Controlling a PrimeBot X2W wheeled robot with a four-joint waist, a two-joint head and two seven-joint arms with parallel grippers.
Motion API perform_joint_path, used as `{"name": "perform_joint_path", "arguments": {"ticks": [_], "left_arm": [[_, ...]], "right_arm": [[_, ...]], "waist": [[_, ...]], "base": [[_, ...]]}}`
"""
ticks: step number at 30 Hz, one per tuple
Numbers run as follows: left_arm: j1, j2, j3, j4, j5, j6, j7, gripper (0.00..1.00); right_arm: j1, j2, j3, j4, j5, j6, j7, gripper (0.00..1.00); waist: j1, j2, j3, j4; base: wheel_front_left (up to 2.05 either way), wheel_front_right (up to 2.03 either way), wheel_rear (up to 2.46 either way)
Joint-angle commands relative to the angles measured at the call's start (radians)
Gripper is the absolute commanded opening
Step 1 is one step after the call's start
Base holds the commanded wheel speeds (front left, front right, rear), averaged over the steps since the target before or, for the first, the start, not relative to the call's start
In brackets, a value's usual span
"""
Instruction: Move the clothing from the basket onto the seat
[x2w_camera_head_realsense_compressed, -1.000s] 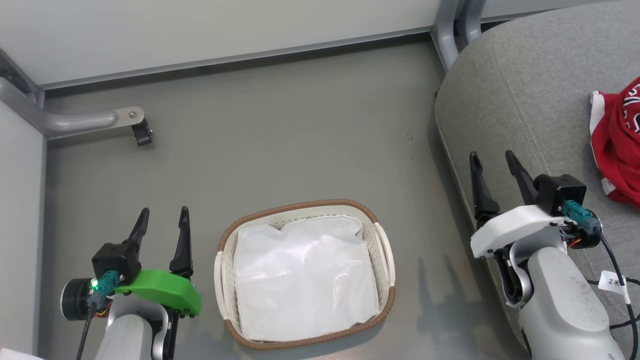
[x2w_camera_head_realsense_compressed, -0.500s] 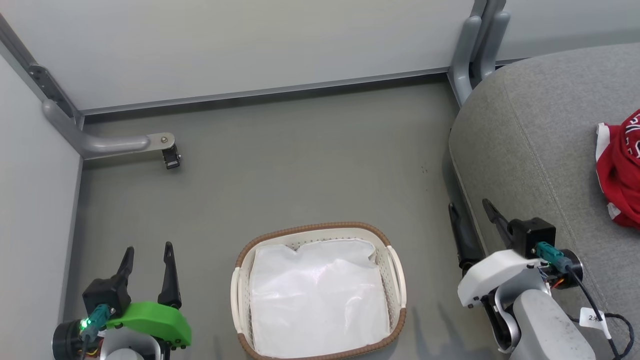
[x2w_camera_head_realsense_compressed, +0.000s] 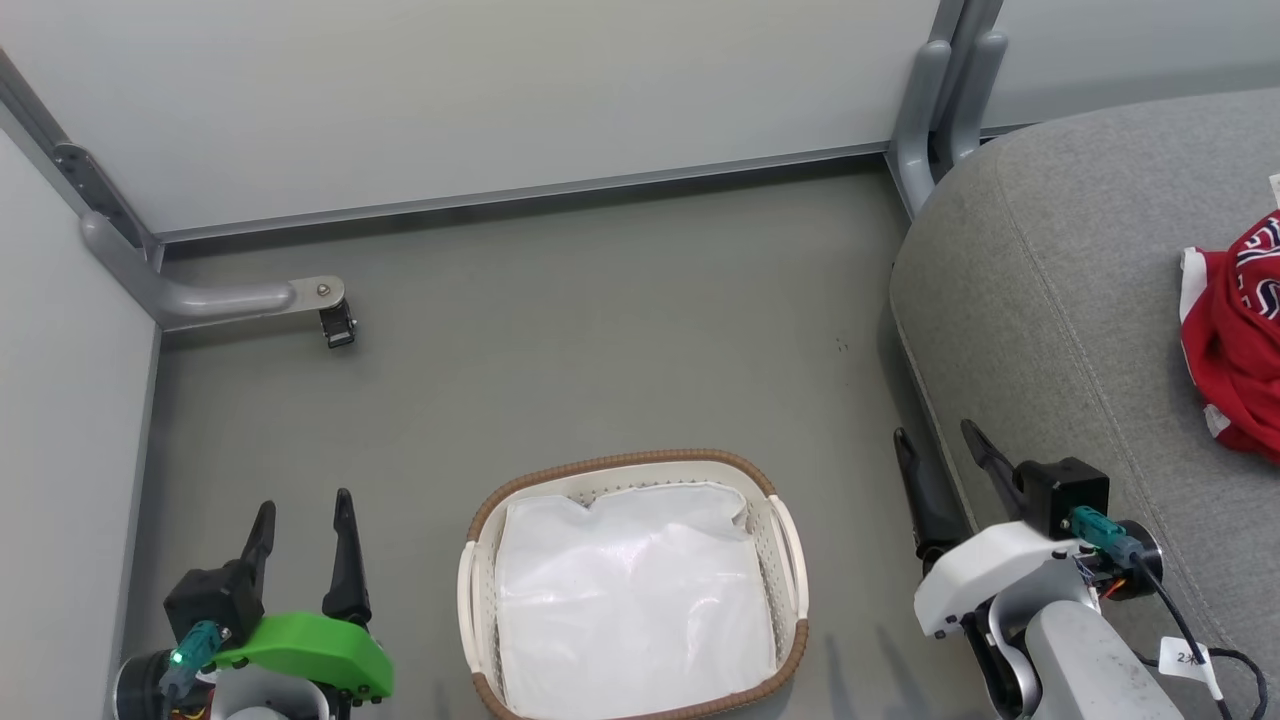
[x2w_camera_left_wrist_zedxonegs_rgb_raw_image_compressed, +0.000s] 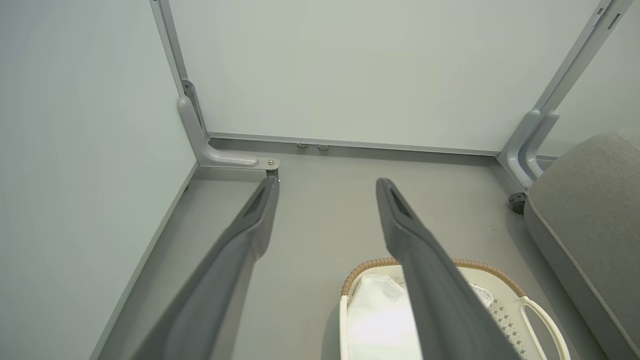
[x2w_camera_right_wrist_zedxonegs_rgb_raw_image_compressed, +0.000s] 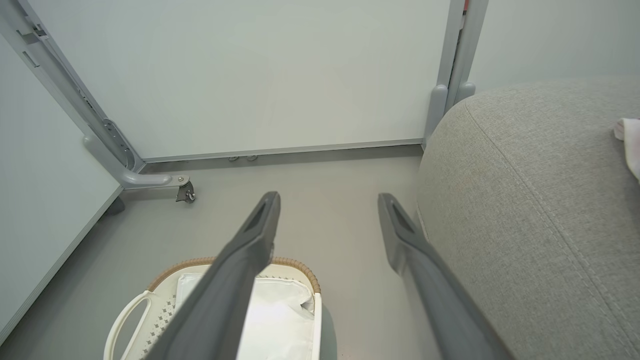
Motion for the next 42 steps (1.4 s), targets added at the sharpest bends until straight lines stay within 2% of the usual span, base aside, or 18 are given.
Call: {"name": "perform_joint_path", "arguments": {"ticks": [1,2,6,20,42], "left_arm": [[0.013,0.000,-0.007,0.001,-0.019,-0.004,0.000,1.00],[0.000,-0.001,-0.009,0.003,-0.014,0.000,0.000,0.00],[0.004,-0.008,-0.011,0.036,-0.016,0.000,0.001,0.00],[0.005,-0.007,0.006,-0.011,-0.272,0.000,0.072,0.00],[0.010,-0.004,0.025,-0.076,-0.616,-0.001,0.163,0.00]], "right_arm": [[0.009,-0.005,0.001,-0.005,0.005,-0.001,-0.005,1.00],[0.001,0.001,0.000,0.002,0.000,0.000,0.000,0.00],[0.023,0.006,0.001,0.030,0.002,0.000,0.004,0.00],[0.047,0.005,-0.041,-0.027,0.259,0.000,0.073,0.00],[0.083,0.002,-0.095,-0.104,0.602,0.000,0.164,0.00]], "waist": [[0.0000,0.0000,0.001,0.000],[0.0000,0.0000,0.001,0.000],[0.0000,0.0000,0.001,0.000],[0.0000,0.0000,-0.010,0.007],[0.0000,0.0000,-0.028,0.018]], "base": [[0.00,0.00,0.00],[0.00,0.00,0.00],[0.00,0.00,0.00],[0.00,0.00,0.00],[0.00,0.00,0.00]]}}
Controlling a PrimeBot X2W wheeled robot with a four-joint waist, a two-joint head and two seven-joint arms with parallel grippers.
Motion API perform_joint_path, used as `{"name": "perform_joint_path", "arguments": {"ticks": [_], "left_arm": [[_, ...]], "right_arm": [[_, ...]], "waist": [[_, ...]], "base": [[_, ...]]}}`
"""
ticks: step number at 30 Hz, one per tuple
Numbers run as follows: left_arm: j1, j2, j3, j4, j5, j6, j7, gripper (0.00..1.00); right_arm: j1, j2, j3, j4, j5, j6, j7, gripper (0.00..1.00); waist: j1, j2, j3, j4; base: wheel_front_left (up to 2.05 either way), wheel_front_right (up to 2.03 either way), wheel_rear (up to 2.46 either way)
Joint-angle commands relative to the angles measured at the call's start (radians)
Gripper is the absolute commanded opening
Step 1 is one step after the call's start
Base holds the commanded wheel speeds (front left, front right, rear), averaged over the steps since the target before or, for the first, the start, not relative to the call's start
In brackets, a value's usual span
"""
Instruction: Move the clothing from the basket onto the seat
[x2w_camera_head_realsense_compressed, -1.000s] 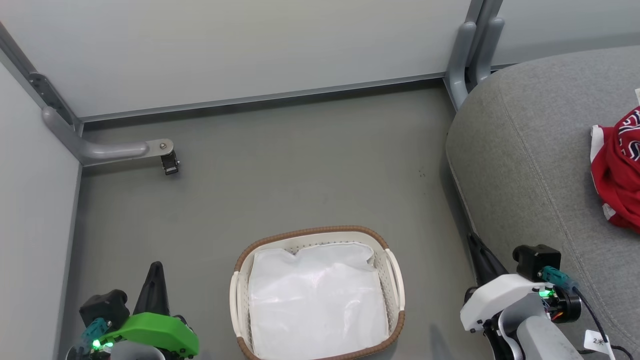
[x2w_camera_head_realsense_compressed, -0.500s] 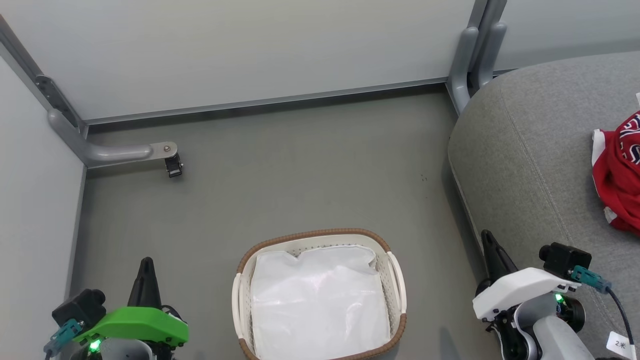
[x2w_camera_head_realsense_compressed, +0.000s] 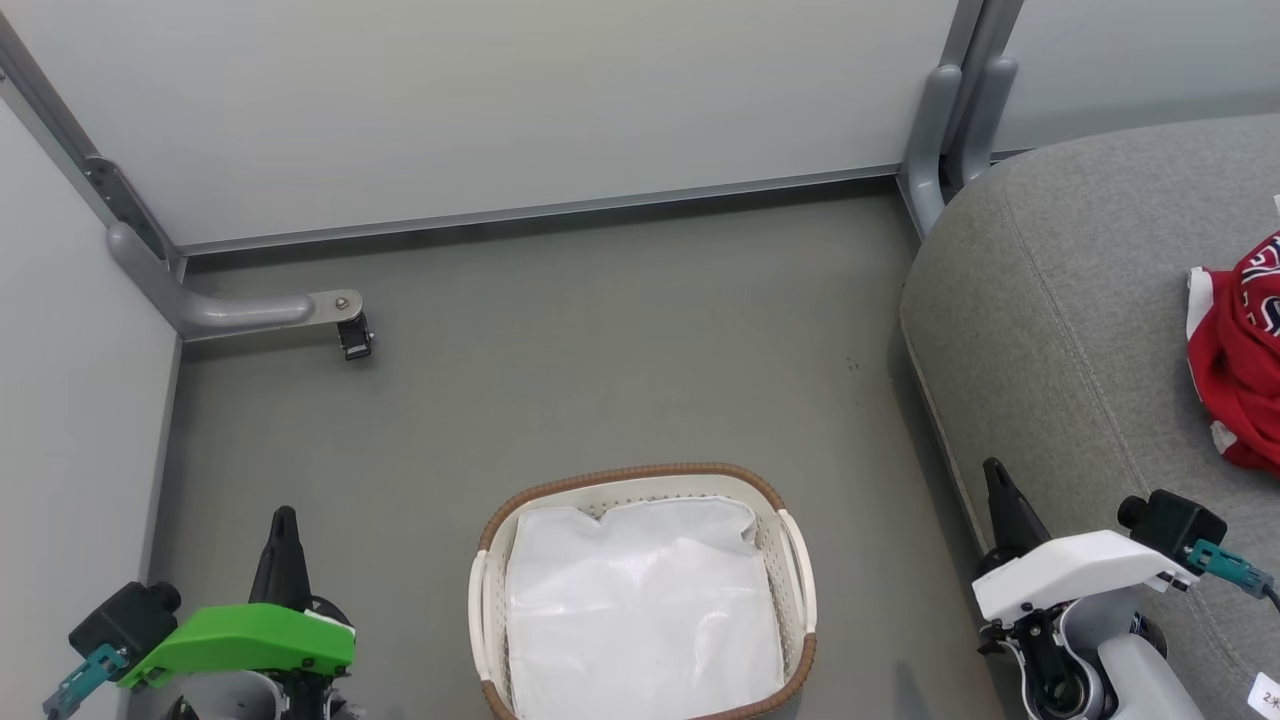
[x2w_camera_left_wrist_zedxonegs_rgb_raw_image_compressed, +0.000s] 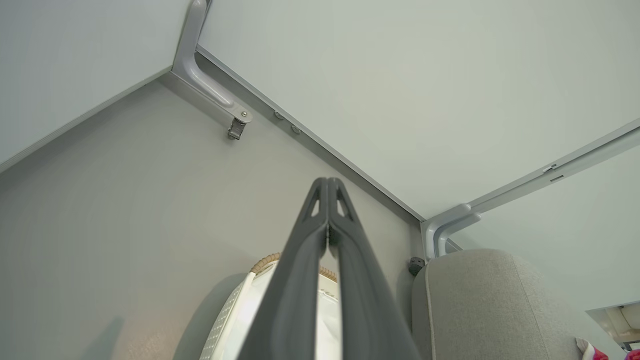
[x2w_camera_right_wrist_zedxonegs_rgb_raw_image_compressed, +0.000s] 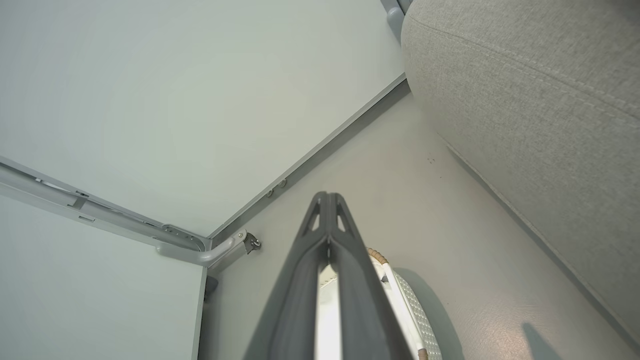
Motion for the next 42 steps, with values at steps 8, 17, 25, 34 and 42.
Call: {"name": "perform_joint_path", "arguments": {"ticks": [8,17,25,34,42], "left_arm": [[-0.003,0.006,0.011,-0.037,-0.125,-0.002,0.032,0.00],[-0.001,0.007,0.017,-0.055,-0.227,-0.002,0.060,0.00],[0.000,0.008,0.022,-0.072,-0.313,-0.002,0.083,0.00],[0.002,0.009,0.027,-0.087,-0.402,-0.003,0.107,0.00],[0.003,0.009,0.031,-0.102,-0.476,-0.003,0.127,0.00]], "right_arm": [[0.011,-0.006,-0.022,-0.042,0.125,0.000,0.033,0.00],[0.024,-0.006,-0.039,-0.065,0.228,-0.001,0.061,0.00],[0.030,-0.007,-0.053,-0.084,0.313,-0.001,0.084,0.00],[0.041,-0.008,-0.066,-0.104,0.403,-0.001,0.108,0.00],[0.050,-0.008,-0.078,-0.120,0.476,-0.001,0.128,0.00]], "waist": [[0.0000,0.0000,-0.007,0.004],[0.0000,0.0000,-0.014,0.009],[0.0000,0.0000,-0.020,0.012],[0.0000,0.0000,-0.027,0.017],[0.0000,0.0000,-0.034,0.021]], "base": [[0.00,0.00,0.00],[0.00,0.00,0.00],[0.00,0.00,0.00],[0.00,0.00,0.00],[0.00,0.00,0.00]]}}
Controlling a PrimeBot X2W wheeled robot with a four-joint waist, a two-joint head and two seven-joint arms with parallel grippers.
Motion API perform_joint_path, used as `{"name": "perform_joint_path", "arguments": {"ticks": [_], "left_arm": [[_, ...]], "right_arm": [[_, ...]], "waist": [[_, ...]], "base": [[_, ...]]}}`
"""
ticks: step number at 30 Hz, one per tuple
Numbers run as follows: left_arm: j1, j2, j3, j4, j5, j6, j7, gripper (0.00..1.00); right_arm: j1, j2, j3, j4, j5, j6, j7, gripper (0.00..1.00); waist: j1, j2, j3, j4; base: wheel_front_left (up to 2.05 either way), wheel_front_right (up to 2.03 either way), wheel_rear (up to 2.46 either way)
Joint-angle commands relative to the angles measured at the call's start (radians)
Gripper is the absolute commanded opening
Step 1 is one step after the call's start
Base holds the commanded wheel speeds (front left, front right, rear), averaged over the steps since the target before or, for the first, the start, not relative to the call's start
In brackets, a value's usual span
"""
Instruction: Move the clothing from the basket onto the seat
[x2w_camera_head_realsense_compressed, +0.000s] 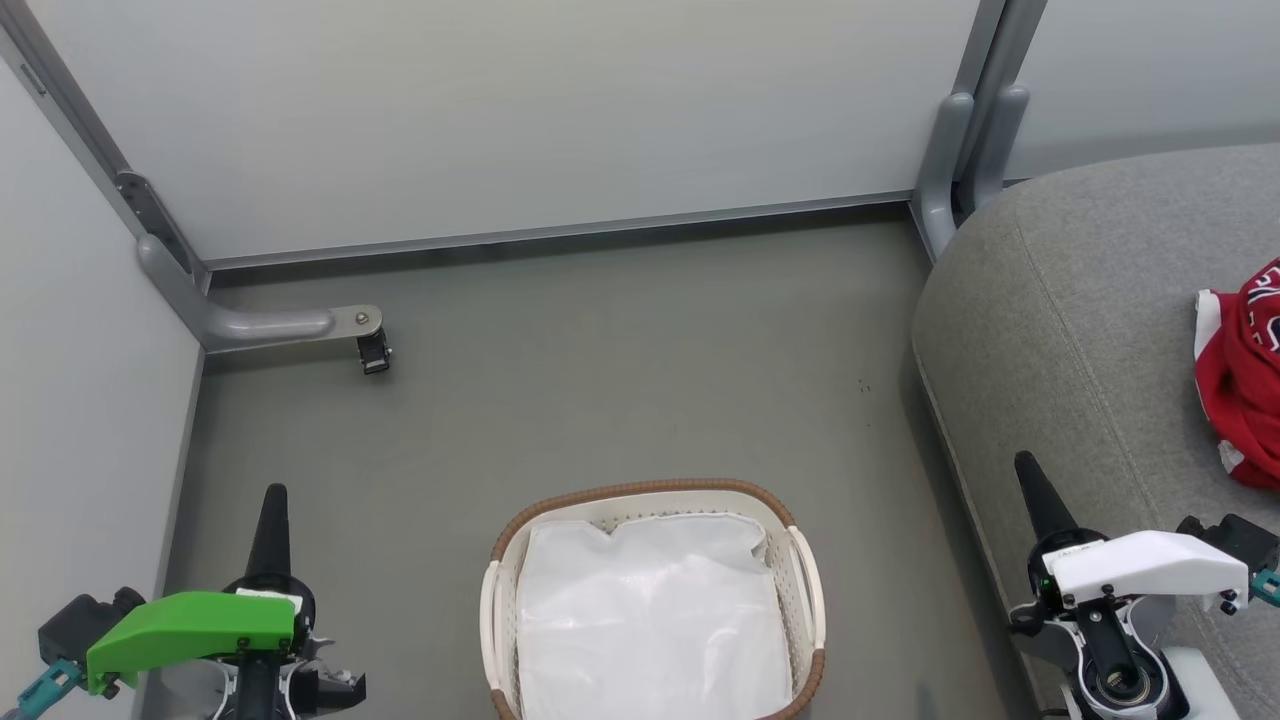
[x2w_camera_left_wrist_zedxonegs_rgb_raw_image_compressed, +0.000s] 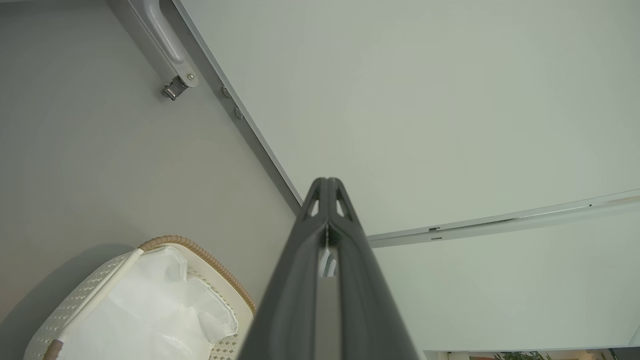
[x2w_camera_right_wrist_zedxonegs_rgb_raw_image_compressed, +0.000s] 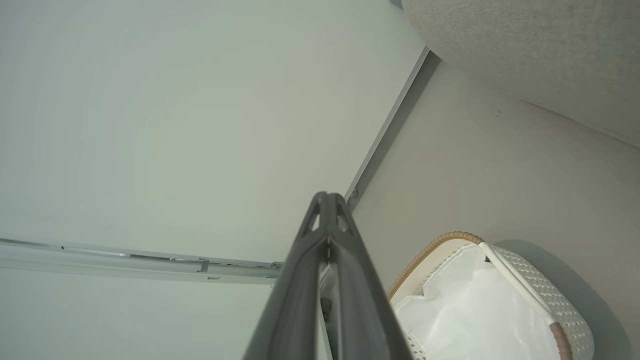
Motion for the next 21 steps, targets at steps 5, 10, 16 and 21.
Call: {"name": "perform_joint_path", "arguments": {"ticks": [5,10,16,21], "left_arm": [[0.004,0.008,0.006,-0.021,-0.067,-0.003,0.017,0.00],[0.005,0.008,0.009,-0.029,-0.112,-0.003,0.030,0.00],[0.006,0.009,0.012,-0.039,-0.158,-0.003,0.042,0.00],[0.007,0.009,0.015,-0.045,-0.194,-0.004,0.053,0.00]], "right_arm": [[0.014,-0.006,-0.014,-0.024,0.068,-0.001,0.019,0.00],[0.018,-0.006,-0.020,-0.033,0.110,-0.001,0.031,0.00],[0.024,-0.006,-0.028,-0.043,0.157,-0.001,0.044,0.00],[0.029,-0.007,-0.034,-0.051,0.195,-0.001,0.054,0.00]], "waist": [[0.0000,0.0000,-0.005,0.003],[0.0000,0.0000,-0.009,0.006],[0.0000,0.0000,-0.014,0.009],[0.0000,0.0000,-0.018,0.011]], "base": [[0.00,0.00,0.00],[0.00,0.00,0.00],[0.00,0.00,0.00],[0.00,0.00,0.00]]}}
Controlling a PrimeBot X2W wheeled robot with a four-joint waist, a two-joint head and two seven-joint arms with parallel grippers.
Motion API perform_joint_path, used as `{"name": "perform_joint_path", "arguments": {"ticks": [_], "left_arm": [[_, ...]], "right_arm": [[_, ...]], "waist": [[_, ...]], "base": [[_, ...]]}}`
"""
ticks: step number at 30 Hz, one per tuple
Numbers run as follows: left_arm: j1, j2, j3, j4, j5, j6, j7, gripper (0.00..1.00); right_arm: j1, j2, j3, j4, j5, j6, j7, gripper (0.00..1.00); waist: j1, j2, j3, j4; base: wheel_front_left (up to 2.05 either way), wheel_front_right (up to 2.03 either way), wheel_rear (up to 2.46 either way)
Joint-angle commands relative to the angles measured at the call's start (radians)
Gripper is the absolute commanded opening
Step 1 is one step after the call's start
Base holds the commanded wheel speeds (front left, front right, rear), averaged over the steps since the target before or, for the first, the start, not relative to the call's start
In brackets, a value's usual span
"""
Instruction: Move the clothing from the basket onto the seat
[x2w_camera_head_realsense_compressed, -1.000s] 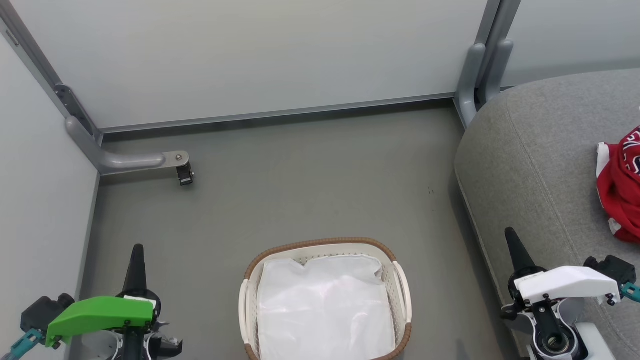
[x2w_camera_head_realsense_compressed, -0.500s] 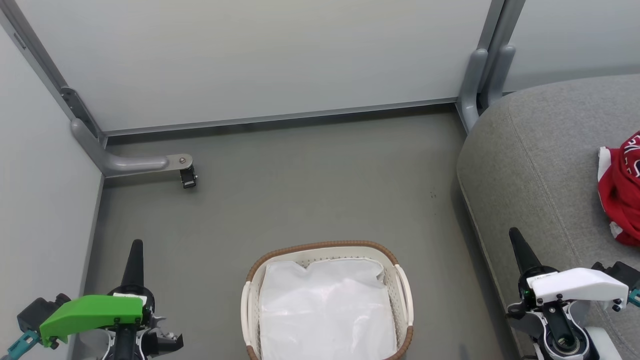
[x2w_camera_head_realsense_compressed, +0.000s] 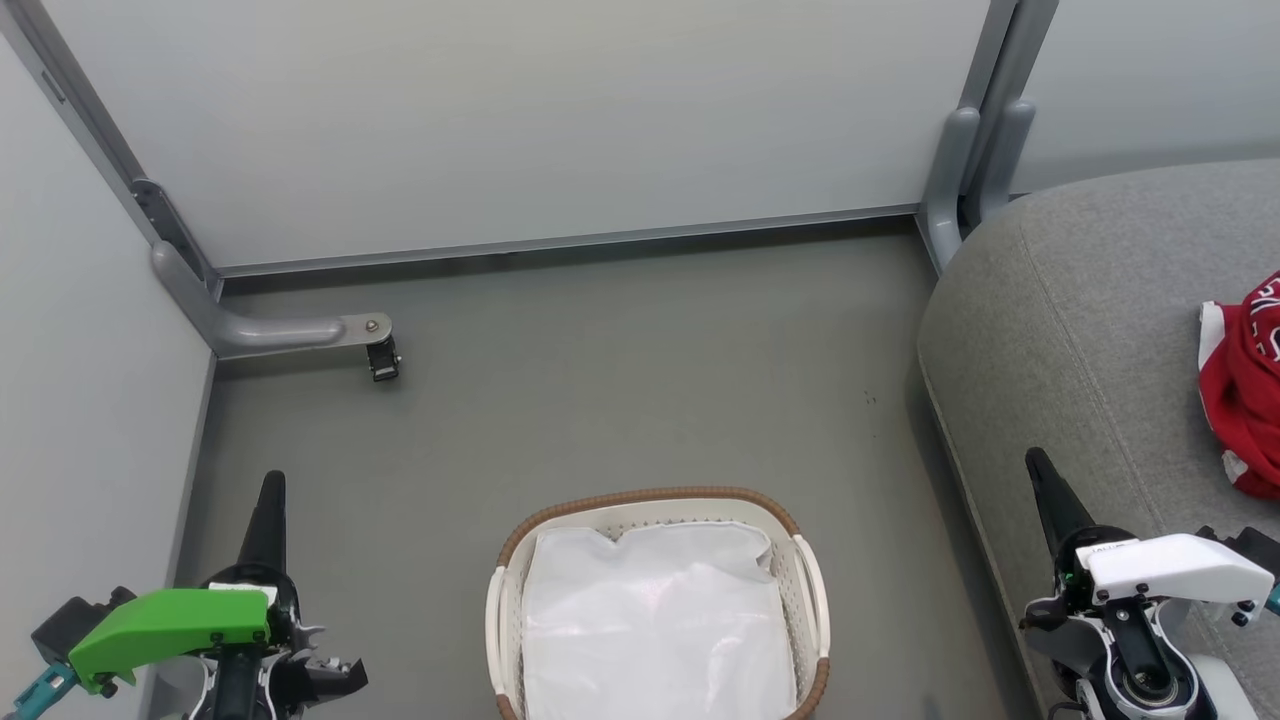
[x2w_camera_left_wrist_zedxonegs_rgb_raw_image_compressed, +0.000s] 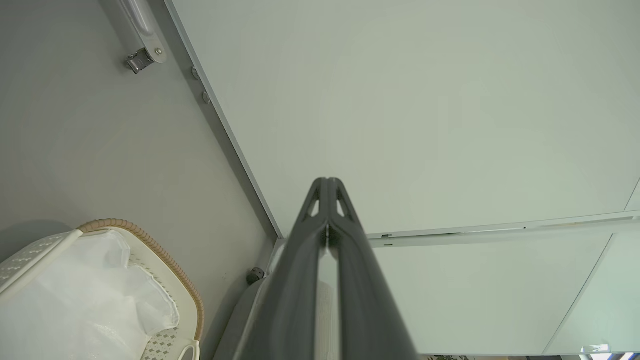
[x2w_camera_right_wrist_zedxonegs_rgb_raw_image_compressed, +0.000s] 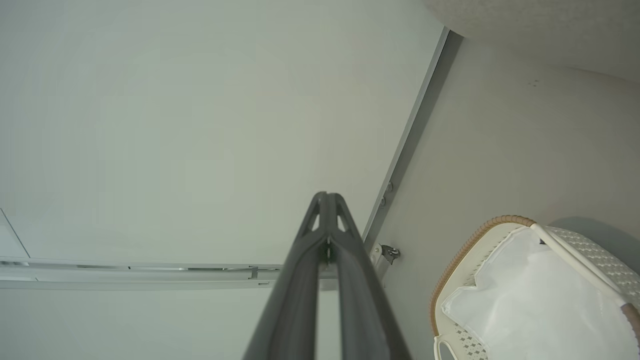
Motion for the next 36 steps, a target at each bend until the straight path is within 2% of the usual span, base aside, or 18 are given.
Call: {"name": "perform_joint_path", "arguments": {"ticks": [1,24,36], "left_arm": [[0.007,0.007,0.006,-0.010,-0.023,-0.004,0.006,0.00],[0.010,0.008,0.015,-0.038,-0.181,-0.004,0.048,0.00],[0.011,0.008,0.015,-0.038,-0.184,-0.004,0.052,0.00]], "right_arm": [[0.013,-0.006,-0.006,-0.012,0.024,0.000,0.008,0.00],[0.029,-0.007,-0.031,-0.045,0.180,-0.001,0.050,0.00],[0.030,-0.007,-0.031,-0.046,0.185,-0.001,0.051,0.00]], "waist": [[0.0000,0.0000,-0.001,0.001],[0.0000,0.0000,-0.020,0.012],[0.0000,0.0000,-0.021,0.013]], "base": [[0.00,0.00,0.00],[0.00,0.00,0.00],[0.00,0.00,0.00]]}}
